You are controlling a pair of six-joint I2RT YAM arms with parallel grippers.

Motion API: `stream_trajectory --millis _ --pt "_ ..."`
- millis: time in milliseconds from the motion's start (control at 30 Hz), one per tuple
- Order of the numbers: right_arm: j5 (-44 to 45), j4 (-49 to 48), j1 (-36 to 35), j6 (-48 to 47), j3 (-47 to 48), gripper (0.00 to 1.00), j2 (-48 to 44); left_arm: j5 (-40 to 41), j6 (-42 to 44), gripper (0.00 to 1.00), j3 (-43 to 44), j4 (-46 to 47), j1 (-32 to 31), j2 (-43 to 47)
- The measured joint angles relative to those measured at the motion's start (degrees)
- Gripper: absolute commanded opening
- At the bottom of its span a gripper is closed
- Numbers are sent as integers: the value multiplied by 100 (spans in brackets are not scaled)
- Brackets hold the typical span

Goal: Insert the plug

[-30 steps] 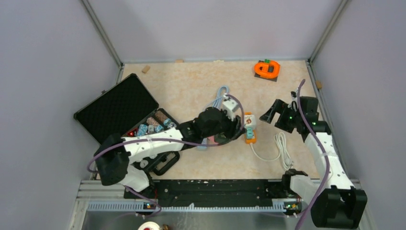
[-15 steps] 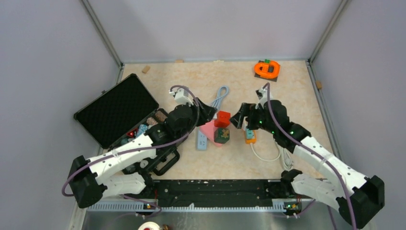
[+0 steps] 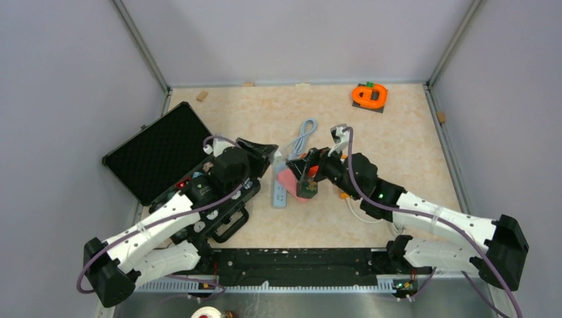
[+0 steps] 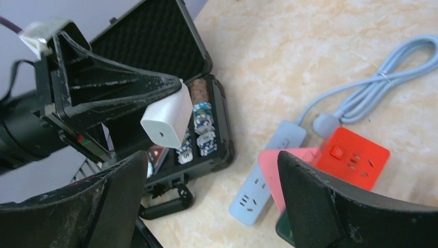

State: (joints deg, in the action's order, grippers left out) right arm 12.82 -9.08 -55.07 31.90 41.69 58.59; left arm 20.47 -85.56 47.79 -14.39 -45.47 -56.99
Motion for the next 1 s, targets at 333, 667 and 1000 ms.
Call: stream_trajectory --millis 333,667,1000 --pt "79 -975 -387 -374 74 89 898 -24 -1084 0 -741 411 197 522" --pt "-9 -1274 -592 -531 599 76 1600 -116 -1196 0 -798 542 269 704" --pt "57 -992 -621 -487 1266 43 2083 -146 -1250 0 -905 625 348 809"
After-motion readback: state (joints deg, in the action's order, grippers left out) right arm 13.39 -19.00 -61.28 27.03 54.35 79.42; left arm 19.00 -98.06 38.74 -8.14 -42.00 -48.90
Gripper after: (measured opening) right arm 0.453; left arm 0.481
